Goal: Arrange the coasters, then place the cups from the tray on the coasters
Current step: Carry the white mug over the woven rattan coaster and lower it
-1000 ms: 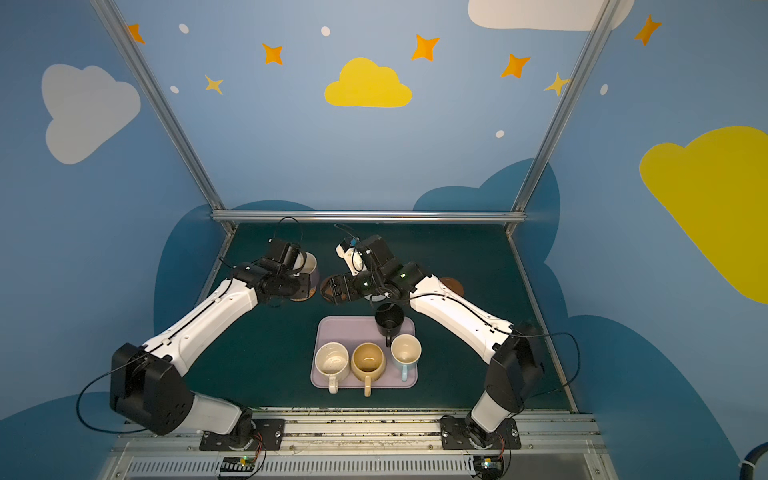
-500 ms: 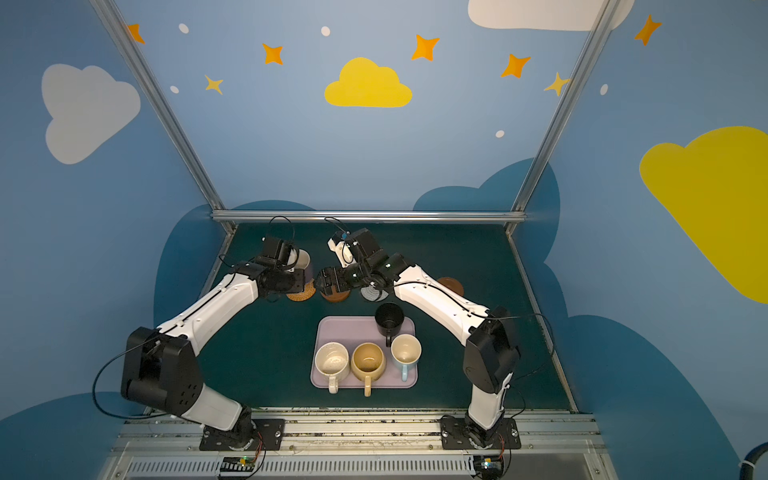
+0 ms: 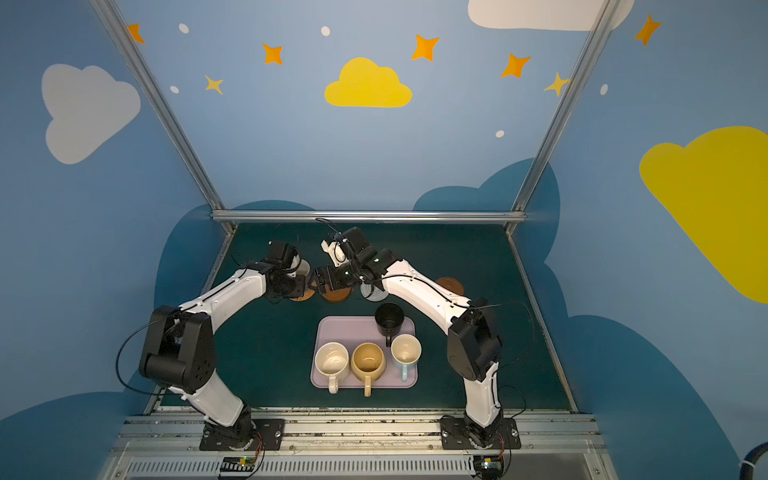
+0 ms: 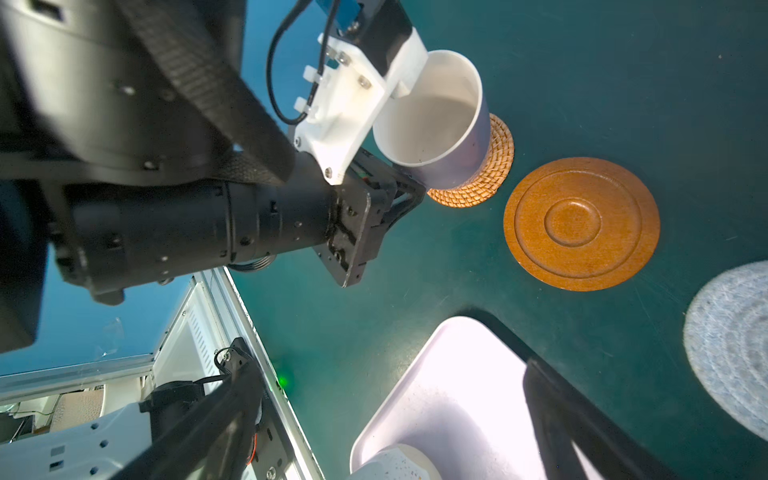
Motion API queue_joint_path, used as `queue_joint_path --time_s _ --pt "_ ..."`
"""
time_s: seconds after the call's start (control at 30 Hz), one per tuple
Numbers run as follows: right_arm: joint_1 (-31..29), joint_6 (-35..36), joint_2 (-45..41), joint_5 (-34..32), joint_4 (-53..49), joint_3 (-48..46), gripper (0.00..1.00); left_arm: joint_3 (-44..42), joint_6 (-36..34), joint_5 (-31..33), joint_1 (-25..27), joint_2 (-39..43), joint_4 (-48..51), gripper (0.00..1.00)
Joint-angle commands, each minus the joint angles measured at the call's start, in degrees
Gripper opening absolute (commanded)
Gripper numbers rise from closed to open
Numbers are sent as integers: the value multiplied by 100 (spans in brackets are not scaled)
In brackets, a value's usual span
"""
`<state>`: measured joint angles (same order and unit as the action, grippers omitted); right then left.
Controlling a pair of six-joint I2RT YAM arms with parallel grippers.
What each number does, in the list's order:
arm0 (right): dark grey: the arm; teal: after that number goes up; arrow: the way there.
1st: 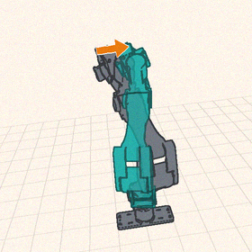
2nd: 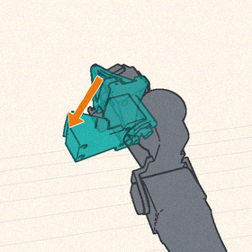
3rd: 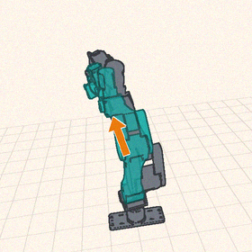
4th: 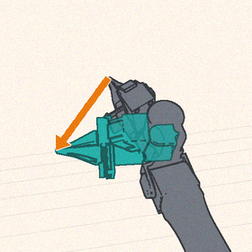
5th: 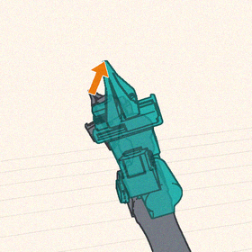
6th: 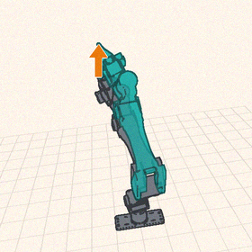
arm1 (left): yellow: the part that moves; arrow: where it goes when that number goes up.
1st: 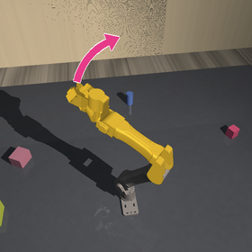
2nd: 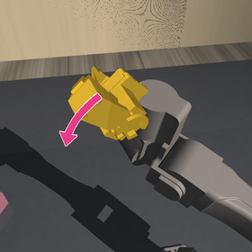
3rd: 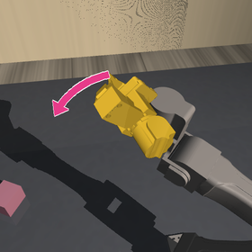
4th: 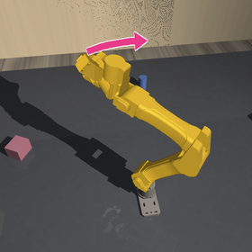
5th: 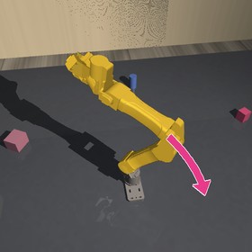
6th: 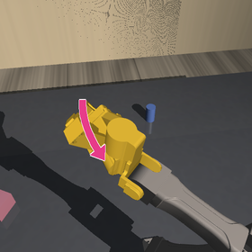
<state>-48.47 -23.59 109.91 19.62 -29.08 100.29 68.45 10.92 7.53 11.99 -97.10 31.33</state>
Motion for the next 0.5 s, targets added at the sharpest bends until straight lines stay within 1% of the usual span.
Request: queue_joint_path --time_s 0.0,0.3,0.47 --pt "-27 -1 62 -14 -172 124 98 90 -137 56 -64 -12 -391 3" --pt "-26 41 17 -105 -134 43 98 55 -58 -89 -110 -115 -475 3" --pt "-38 8 92 -37 -149 105 98 57 -70 -174 -110 -192 -462 3"
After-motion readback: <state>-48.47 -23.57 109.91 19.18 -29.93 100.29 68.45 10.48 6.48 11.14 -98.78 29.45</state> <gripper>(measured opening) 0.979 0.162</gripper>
